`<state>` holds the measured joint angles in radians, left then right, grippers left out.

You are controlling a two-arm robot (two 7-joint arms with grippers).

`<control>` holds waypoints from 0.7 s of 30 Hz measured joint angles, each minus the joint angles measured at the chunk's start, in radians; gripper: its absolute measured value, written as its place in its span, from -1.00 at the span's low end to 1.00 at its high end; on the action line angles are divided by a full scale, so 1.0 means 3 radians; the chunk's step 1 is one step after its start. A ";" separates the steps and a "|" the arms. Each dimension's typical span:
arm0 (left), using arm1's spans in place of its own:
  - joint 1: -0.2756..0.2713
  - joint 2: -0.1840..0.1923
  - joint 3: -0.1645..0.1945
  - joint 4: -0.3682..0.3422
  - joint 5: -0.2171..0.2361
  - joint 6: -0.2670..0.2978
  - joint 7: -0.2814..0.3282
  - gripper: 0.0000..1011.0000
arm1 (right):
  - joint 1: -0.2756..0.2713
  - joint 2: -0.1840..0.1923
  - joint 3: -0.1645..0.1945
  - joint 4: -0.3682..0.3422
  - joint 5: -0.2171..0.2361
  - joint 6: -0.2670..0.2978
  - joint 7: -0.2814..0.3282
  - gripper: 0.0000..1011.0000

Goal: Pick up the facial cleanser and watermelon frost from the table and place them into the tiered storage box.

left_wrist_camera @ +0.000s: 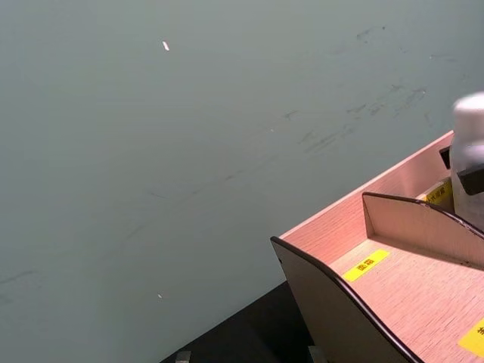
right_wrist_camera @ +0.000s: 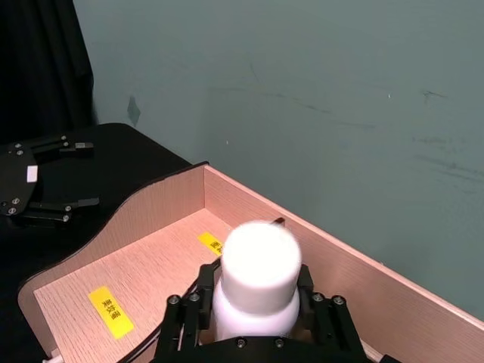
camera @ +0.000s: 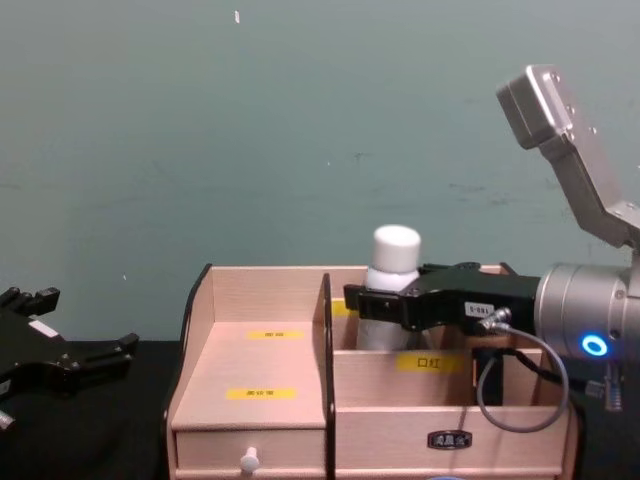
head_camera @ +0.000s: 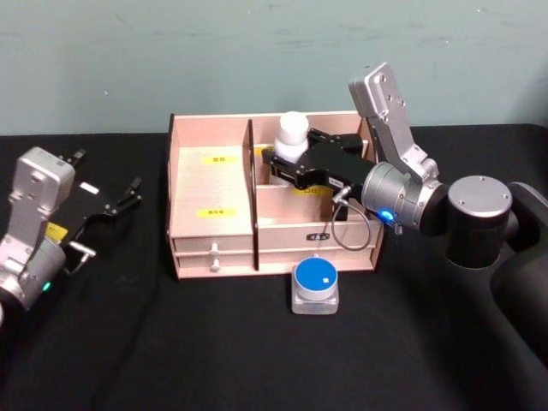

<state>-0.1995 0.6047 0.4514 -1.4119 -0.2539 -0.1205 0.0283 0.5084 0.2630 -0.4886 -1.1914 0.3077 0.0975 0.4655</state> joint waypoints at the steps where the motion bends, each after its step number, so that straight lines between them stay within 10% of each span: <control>1: 0.0000 0.0000 0.0000 0.0000 0.0000 0.0000 0.0000 0.98 | 0.0000 0.0000 0.0001 0.0000 0.0001 0.0000 0.0000 0.29; 13: 0.0000 0.0000 0.0000 0.0000 0.0000 0.0000 0.0000 0.98 | 0.0000 0.0000 0.0002 -0.0002 0.0005 -0.0001 0.0000 0.97; 21: 0.0000 0.0000 0.0000 0.0000 0.0000 0.0000 0.0000 0.98 | -0.0010 0.0016 0.0037 -0.0038 0.0036 -0.0020 0.0018 0.98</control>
<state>-0.1995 0.6047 0.4514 -1.4120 -0.2539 -0.1205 0.0283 0.5054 0.2678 -0.4775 -1.2027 0.3185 0.0915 0.4709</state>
